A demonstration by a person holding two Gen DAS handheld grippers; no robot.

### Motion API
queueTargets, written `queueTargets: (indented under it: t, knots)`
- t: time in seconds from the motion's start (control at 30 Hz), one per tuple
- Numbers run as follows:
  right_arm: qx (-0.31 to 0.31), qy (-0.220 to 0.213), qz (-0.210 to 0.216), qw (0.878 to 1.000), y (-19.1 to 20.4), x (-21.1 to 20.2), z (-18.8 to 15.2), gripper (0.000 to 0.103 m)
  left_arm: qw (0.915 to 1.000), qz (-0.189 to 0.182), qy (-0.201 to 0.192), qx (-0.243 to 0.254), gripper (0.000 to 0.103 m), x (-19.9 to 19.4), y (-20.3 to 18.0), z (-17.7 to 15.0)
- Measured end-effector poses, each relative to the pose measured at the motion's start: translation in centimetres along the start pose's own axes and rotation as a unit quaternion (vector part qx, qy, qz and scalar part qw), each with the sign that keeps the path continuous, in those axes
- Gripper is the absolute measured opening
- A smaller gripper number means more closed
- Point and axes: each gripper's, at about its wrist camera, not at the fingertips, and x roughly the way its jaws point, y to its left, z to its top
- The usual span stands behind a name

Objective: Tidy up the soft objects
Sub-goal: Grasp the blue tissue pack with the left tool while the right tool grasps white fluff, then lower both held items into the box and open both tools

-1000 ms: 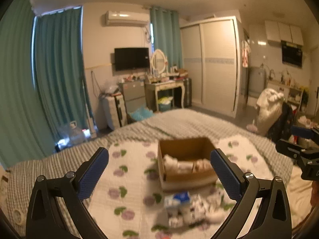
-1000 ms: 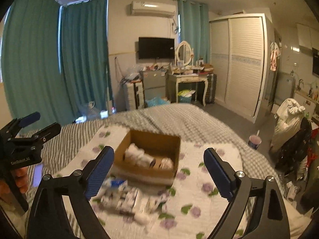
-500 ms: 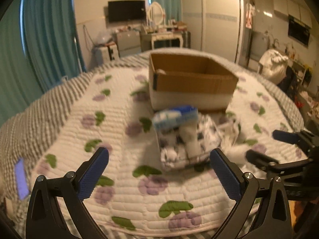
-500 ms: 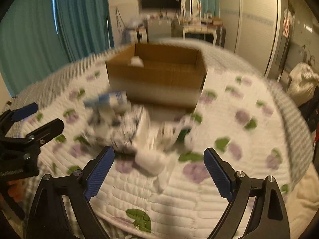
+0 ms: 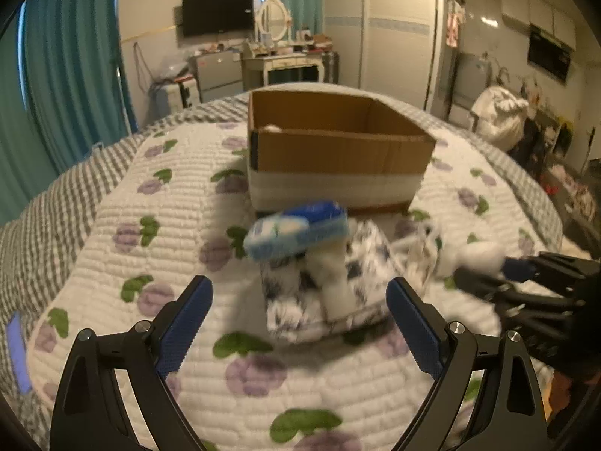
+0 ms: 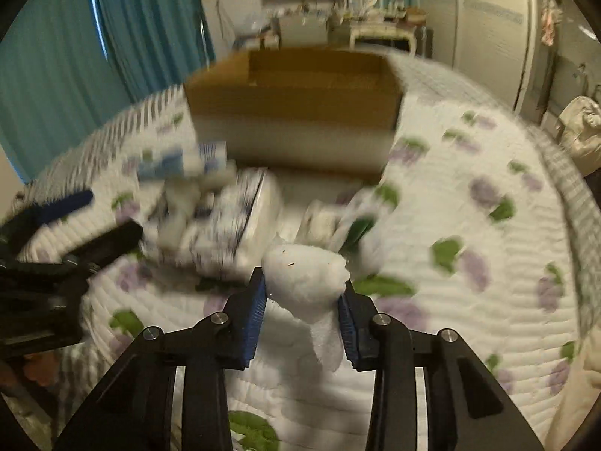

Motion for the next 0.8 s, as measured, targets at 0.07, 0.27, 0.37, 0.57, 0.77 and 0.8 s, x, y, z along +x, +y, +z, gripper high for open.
queueTargets:
  t: [0.07,0.27,0.37,0.57,0.77,0.8]
  knots:
    - [0.001,-0.017,-0.010,1.000,-0.5,-0.7,1.1,0.035,0.9999,-0.006,0.000,-0.011,0.094,0.7,0.1,1.2]
    - [0.013,-0.026,-0.007,1.000,-1.5,0.2,2.7,0.035,0.9993,-0.005,0.017,-0.034,0.094,4.0,0.8,2.9]
    - [0.015,-0.018,0.001,1.000,-1.4,1.1,2.6,0.035,0.9992,0.005,0.027,-0.030,0.094,5.6,0.7,3.1]
    - [0.016,-0.010,-0.002,1.000,-1.6,1.8,2.2,0.036,0.9985,0.003,0.035,-0.042,0.072,6.7,1.0,3.1]
    - [0.008,-0.016,-0.007,1.000,-0.9,0.9,2.4,0.036,0.9991,0.004,0.015,-0.039,0.070,4.9,1.2,3.4]
    - [0.007,-0.019,-0.007,1.000,-0.8,0.6,2.5,0.035,0.9993,0.005,0.009,-0.036,0.070,4.3,1.1,3.6]
